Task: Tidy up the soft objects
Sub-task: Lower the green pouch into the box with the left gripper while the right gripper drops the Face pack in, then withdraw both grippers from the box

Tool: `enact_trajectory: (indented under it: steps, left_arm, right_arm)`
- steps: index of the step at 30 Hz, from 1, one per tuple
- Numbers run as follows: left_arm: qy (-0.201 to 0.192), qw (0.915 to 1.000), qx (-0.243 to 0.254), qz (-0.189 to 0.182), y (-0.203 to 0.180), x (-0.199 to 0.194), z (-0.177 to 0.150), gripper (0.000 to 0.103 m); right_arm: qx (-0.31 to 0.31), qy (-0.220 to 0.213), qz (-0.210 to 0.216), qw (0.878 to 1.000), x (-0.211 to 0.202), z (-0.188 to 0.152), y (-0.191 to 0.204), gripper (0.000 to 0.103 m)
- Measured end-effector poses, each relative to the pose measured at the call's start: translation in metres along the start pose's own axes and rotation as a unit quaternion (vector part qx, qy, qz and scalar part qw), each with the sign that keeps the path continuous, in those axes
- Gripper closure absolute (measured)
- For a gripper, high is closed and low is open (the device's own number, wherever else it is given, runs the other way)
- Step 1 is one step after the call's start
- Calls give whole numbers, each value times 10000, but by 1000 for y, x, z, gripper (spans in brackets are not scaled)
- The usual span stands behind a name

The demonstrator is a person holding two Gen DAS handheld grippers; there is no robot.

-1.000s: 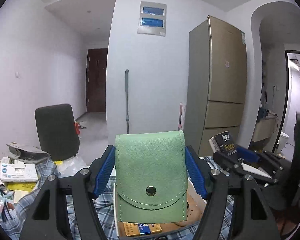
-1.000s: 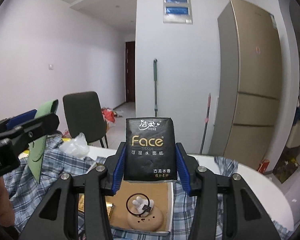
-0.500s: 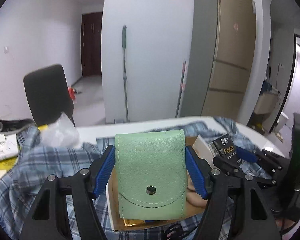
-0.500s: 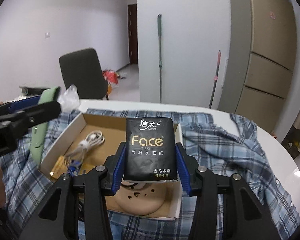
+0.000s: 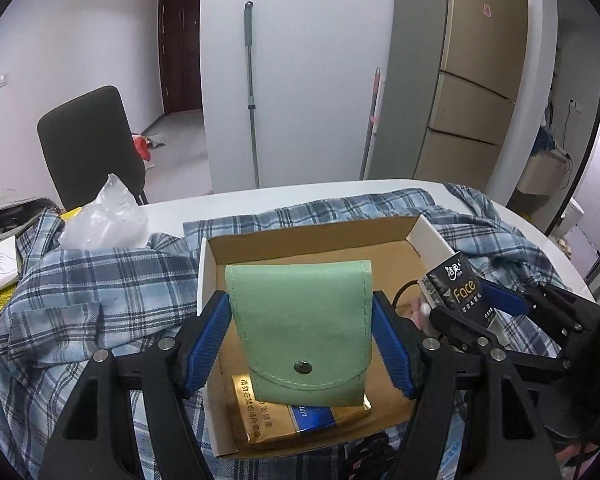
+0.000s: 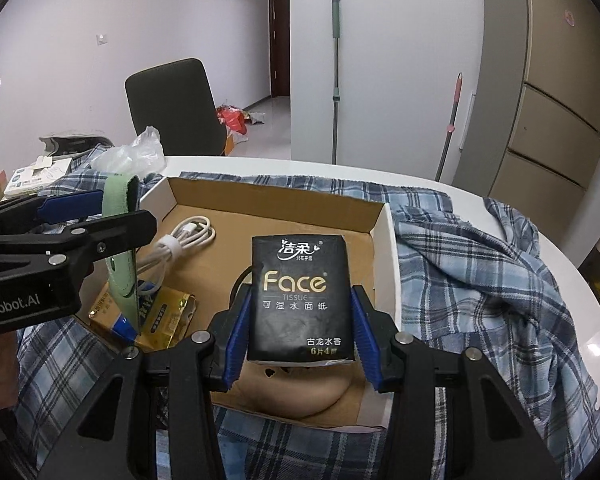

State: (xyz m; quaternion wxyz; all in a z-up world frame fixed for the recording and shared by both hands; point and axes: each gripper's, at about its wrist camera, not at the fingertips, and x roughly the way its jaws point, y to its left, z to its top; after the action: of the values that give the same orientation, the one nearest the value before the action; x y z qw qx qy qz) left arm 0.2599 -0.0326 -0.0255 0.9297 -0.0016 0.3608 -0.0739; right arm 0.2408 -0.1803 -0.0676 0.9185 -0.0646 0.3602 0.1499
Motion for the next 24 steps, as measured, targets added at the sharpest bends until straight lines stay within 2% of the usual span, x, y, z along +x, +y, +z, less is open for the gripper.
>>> enact_trajectory:
  steps: [2,3,4,5,8,10,15,20,24]
  left_arm:
    - [64,10000,-4,14,1,3,-1,30]
    - [107,9999,-27,10,2,5,-1,26]
    - [157,9999,-67,6,3,7,-2,17]
    - [175,9998,-122,2,4,9,-3,15]
    - [172,9998,-107,56,4,8,-4,15]
    - [58,9999,-113,71,4,4,-2,15]
    - [-721,9973,-138,49,3,-33,6,15]
    - [-1539,9880,-19,115,-4,-82,13,15]
    - [-1978,9802,-10,6,-7,-116,12,15]
  right_arm:
    - [-4,36,-2,10000,2,0,0,57]
    - [-16,48,-8,10000,3,-1,0,56]
    - [-27,60,-16,10000,4,-1,0,55]
    - [-35,66,-33,10000,5,-1,0,53]
    - [-36,47,-93,9999,5,-2,0,42]
    - [-9,-9,-126,9999,3,-1,-2,40]
    - [43,-131,-135,9998,-7,5,-4,39]
    - [125,-342,-76,9993,-29,15,-4,35]
    - [94,-584,-23,9982,-56,23,1,29]
